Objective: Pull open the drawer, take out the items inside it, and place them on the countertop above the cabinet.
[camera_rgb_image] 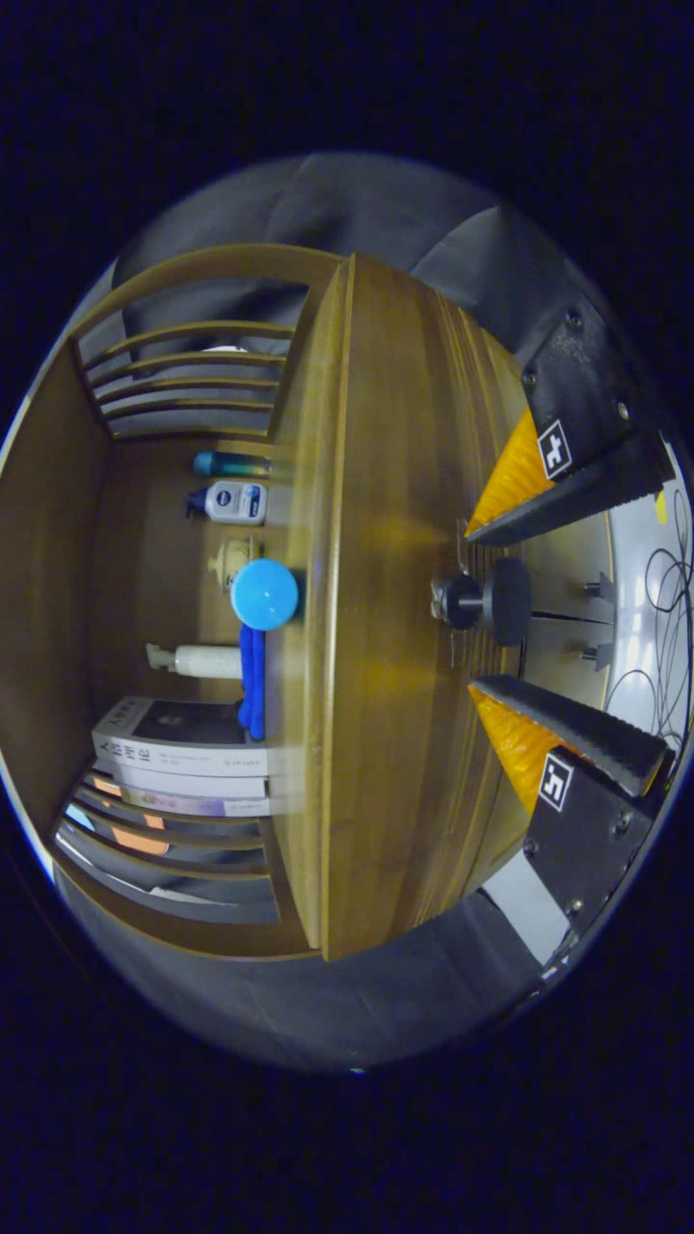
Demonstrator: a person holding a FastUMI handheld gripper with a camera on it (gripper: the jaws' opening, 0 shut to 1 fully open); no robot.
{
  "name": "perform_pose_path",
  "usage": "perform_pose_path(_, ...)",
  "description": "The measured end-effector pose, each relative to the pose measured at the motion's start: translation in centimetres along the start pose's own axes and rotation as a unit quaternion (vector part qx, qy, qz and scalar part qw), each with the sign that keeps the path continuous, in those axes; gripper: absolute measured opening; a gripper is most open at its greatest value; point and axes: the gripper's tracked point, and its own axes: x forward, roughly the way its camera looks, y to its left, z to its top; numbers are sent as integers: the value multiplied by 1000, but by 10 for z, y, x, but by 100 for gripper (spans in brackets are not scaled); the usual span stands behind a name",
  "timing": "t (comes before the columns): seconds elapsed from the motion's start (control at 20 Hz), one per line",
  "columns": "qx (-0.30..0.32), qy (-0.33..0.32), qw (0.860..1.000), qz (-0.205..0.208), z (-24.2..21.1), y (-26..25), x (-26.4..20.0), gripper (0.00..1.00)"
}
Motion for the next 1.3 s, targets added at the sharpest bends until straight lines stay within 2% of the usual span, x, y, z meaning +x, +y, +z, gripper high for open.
perform_pose_path(0.6,7,-71,996,54,32,-9,-129,89)
perform_pose_path(1.1,23,-124,991,55,50,-35,-240,89)
perform_pose_path(1.3,20,-135,989,51,49,-44,-284,93)
